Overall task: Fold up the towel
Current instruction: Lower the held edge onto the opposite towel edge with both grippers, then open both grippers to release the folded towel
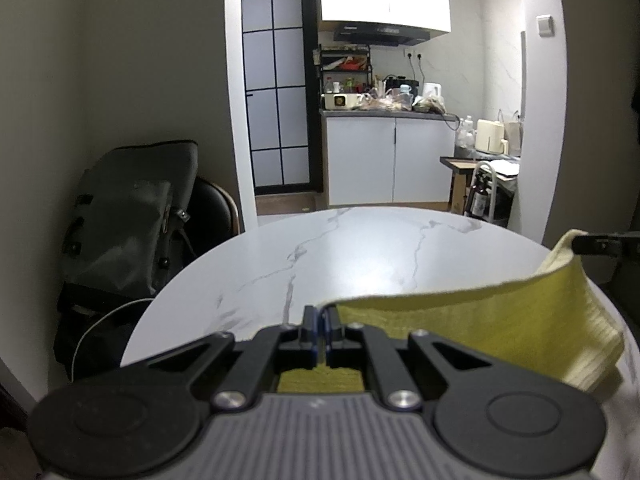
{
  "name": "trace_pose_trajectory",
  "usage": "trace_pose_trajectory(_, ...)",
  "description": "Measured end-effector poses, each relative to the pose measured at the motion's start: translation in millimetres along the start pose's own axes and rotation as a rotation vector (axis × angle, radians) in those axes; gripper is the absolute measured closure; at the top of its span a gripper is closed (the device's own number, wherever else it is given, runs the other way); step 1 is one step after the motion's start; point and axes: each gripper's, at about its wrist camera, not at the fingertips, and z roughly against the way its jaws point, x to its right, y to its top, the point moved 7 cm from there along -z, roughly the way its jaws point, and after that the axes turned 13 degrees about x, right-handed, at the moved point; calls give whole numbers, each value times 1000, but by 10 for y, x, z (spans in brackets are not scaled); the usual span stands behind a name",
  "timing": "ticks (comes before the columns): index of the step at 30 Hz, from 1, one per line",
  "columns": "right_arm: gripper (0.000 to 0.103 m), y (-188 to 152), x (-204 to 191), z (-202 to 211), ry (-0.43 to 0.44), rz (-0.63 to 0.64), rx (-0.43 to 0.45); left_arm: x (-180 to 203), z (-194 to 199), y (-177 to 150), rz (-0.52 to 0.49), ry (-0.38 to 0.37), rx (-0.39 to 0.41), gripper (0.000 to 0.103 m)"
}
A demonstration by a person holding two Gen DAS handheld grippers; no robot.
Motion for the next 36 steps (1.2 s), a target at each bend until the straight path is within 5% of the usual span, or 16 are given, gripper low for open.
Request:
trace_pose_trajectory(24, 93, -219, 170, -309, -64, -38, -81, -103, -462, -257, 7, 19, -79, 93)
trace_pose_trajectory(36, 93, -241, 135, -280, -61, -18, -100, -243, -430, -303, -5, 84, -96, 64)
